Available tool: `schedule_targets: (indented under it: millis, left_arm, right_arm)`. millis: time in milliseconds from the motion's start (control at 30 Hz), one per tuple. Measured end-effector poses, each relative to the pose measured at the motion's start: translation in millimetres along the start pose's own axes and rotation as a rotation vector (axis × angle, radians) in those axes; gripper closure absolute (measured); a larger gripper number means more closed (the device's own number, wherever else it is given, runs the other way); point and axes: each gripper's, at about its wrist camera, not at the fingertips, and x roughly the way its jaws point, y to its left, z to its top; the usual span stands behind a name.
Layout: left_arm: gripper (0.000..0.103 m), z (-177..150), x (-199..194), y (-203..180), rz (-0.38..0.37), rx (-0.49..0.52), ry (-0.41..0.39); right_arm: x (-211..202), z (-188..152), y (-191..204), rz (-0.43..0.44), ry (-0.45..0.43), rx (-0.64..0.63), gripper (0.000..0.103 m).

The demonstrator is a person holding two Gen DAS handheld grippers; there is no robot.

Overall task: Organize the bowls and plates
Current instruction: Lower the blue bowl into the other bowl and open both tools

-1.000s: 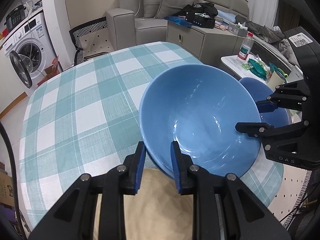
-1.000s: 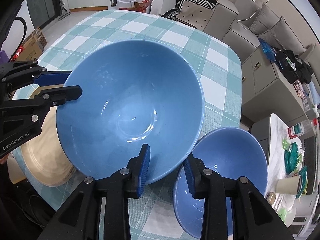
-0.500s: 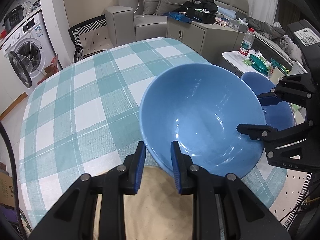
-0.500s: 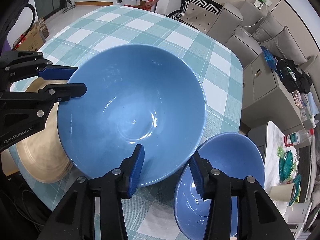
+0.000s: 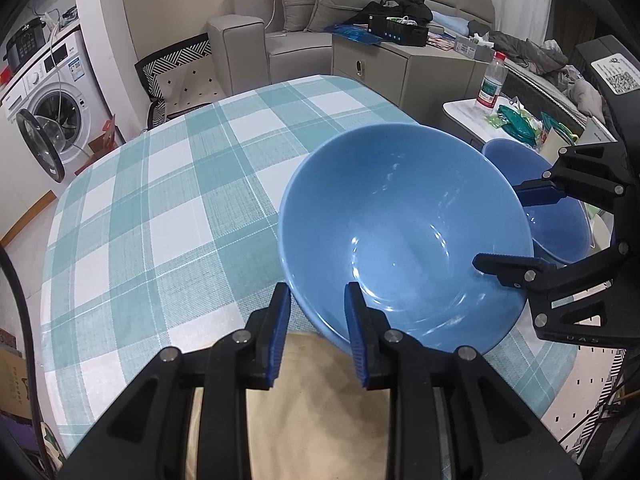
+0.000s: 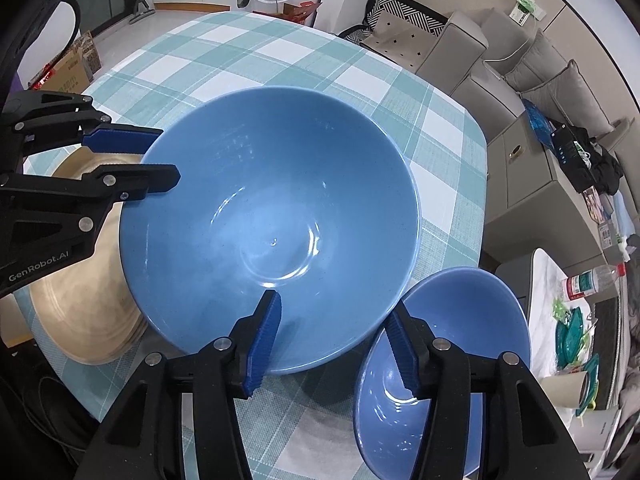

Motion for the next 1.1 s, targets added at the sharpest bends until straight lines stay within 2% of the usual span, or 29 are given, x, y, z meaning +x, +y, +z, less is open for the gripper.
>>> schedule_targets:
  millis: [233,300,367,467,600,833,900,967,1100]
  left_arm:
    - [0.069,3,-1,1,-0.018,-0.011,-0.012]
    - [0.063,4,-4,1,-0.021,-0.010,-0.024]
    - [0.052,6,-7,0,-0.016,-0.004,-0.039]
    - [0.051,7,-10,1,-0.015,-0.005,-0.051]
    - [0.049,8,-11,5,-0.012,-0.019,-0.054]
    - [0.046,7,-20,12,-0.012,-0.035,-0.083]
    - [0.041,6,-22,14,-0.010,-0.040,-0.091]
    - [0.026,5,-24,15,-0.003,-0.044,-0.107]
    - [0.019,3,-31,16,-0.002,-0.040,-0.146]
  right_arm:
    - [0,-1,-2,0.014,-0.013,0.011,0.047]
    - [0,-1,-3,0.023,-0.015,0.016,0.042]
    - [0,-1,-3,0.021,-0.015,0.018,0.041]
    - [-1,-2,-5,0.029,-0.021,0.031,0.040]
    - [-3,-5,-11,0.044,-0.044,0.076,0.029]
    - [-13,-14,-28,0.101,-0.140,0.221,0.020]
    - [-15,-17,-29,0.108,-0.163,0.243,0.016]
    - [-17,-19,-29,0.110,-0.179,0.255,0.013]
    - [-20,-23,-27,0.120,-0.213,0.274,0.007]
